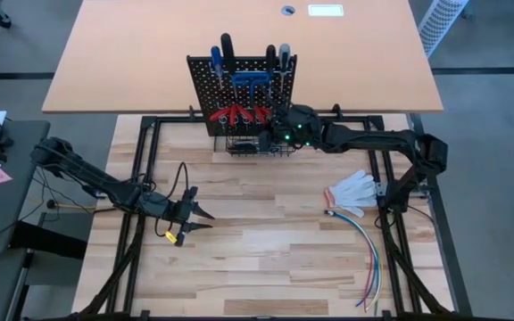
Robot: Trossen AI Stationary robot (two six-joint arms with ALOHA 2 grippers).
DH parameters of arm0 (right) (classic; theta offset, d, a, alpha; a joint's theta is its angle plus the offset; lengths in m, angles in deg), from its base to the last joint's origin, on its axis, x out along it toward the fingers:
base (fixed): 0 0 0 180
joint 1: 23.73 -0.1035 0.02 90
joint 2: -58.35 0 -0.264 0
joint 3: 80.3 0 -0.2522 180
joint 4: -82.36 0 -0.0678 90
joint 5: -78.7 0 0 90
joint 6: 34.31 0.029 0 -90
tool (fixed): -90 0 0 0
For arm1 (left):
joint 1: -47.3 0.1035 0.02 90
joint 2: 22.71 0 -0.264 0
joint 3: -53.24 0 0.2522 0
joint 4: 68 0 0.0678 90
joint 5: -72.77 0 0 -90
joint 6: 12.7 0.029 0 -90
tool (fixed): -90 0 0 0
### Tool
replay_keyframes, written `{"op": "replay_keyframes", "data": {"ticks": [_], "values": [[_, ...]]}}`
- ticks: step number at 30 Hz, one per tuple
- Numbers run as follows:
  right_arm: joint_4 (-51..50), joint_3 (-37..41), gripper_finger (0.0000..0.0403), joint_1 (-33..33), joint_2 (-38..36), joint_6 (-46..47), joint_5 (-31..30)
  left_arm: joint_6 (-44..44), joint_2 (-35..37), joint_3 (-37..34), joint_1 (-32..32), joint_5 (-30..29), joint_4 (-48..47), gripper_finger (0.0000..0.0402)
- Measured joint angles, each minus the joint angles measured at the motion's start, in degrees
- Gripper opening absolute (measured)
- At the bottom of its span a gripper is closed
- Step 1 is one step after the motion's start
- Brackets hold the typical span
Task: Hang tools onto peg board
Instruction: Hang the blue pick tool on the pegboard
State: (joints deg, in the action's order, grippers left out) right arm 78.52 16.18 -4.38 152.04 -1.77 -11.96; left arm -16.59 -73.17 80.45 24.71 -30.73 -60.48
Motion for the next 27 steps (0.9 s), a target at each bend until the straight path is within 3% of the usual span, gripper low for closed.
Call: {"op": "replay_keyframes", "data": {"ticks": [27], "values": [[-2.8,-0.1,0.0011,0.1,0.3,3.5,-2.7,0.0,0.0,0.0,0.0,0.0,0.1,0.0111]]}}
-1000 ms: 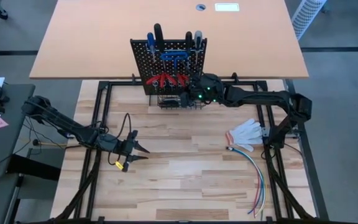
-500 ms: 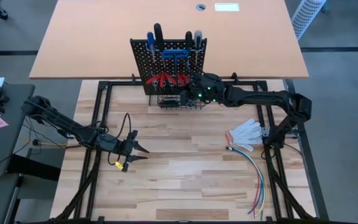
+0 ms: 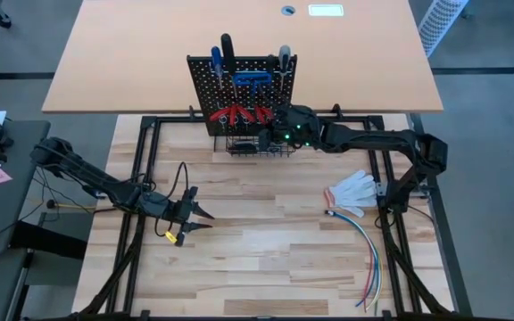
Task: Hang tools onto peg board
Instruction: Hang the blue pick tool on the pegboard
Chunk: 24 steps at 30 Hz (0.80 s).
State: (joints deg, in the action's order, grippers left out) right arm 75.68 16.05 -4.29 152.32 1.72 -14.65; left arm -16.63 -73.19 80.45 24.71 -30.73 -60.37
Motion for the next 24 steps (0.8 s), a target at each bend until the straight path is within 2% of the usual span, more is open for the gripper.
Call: {"op": "replay_keyframes", "data": {"ticks": [6,24], "values": [[-0.6,0.0,0.0011,-0.1,0.0,0.7,-2.9,0.0,0.0,0.0,0.0,0.0,0.0,0.0111],[-0.8,0.0,0.0011,-0.5,0.1,6.9,-2.9,0.0,0.0,0.0,0.0,0.0,0.4,0.0111]]}}
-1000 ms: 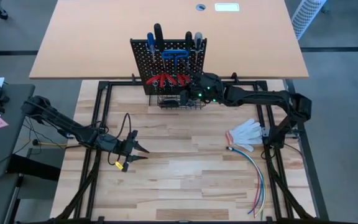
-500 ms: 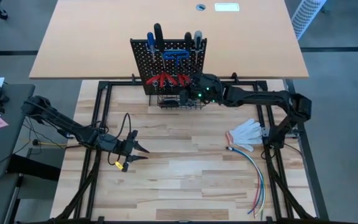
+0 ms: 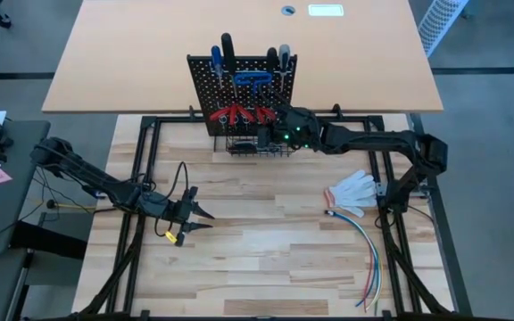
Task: Hang tools onto peg board
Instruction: Hang the blue pick tool on the pegboard
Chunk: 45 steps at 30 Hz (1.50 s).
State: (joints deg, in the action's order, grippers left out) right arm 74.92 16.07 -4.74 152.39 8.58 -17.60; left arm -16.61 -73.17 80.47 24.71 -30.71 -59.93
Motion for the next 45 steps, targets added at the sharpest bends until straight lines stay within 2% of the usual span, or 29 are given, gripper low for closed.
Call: {"op": "replay_keyframes", "data": {"ticks": [9,18,25,35,45], "values": [[1.5,0.1,0.0012,-0.5,0.0,4.5,0.1,-1.1,0.0,0.0,0.0,0.0,0.4,0.0111],[-1.4,0.0,0.0012,0.0,0.0,4.5,-4.5,-2.0,0.0,0.0,0.0,0.0,1.4,0.0111],[-2.4,0.0,0.0012,0.4,0.0,4.9,-5.7,-2.3,0.0,0.0,0.0,0.0,1.6,0.0111],[5.0,0.2,0.0012,0.1,0.2,8.8,-6.0,-2.9,0.0,0.0,0.0,0.0,2.1,0.0111],[2.1,0.1,0.0012,0.2,0.1,7.9,-7.2,-3.7,0.0,0.0,0.0,0.0,2.1,0.0111]]}}
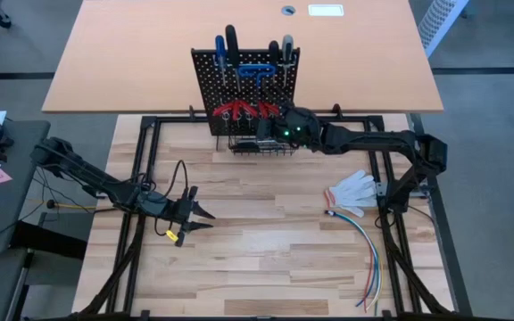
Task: Hang tools onto peg board
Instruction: Hang the blue pick tool on the pegboard
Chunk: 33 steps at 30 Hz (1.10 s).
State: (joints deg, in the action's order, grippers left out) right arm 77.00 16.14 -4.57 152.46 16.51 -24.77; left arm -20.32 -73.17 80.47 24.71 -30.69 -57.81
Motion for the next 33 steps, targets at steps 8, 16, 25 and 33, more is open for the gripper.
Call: {"op": "replay_keyframes", "data": {"ticks": [8,16,25,33], "values": [[-1.7,0.0,0.0012,-1.8,0.0,-4.3,-6.5,0.0,0.0,0.0,0.0,0.0,0.0,0.0111],[2.3,0.1,0.0011,-2.6,0.1,-8.5,-9.7,-0.2,0.0,0.0,0.0,0.0,0.0,0.0111],[2.0,0.1,0.0011,-2.8,0.1,-12.9,-9.8,-0.2,0.0,0.0,0.0,0.0,0.0,0.0111],[1.9,0.1,0.0011,-4.2,0.1,-16.6,-9.9,-0.2,0.0,0.0,0.0,0.0,0.0,0.0111]]}}
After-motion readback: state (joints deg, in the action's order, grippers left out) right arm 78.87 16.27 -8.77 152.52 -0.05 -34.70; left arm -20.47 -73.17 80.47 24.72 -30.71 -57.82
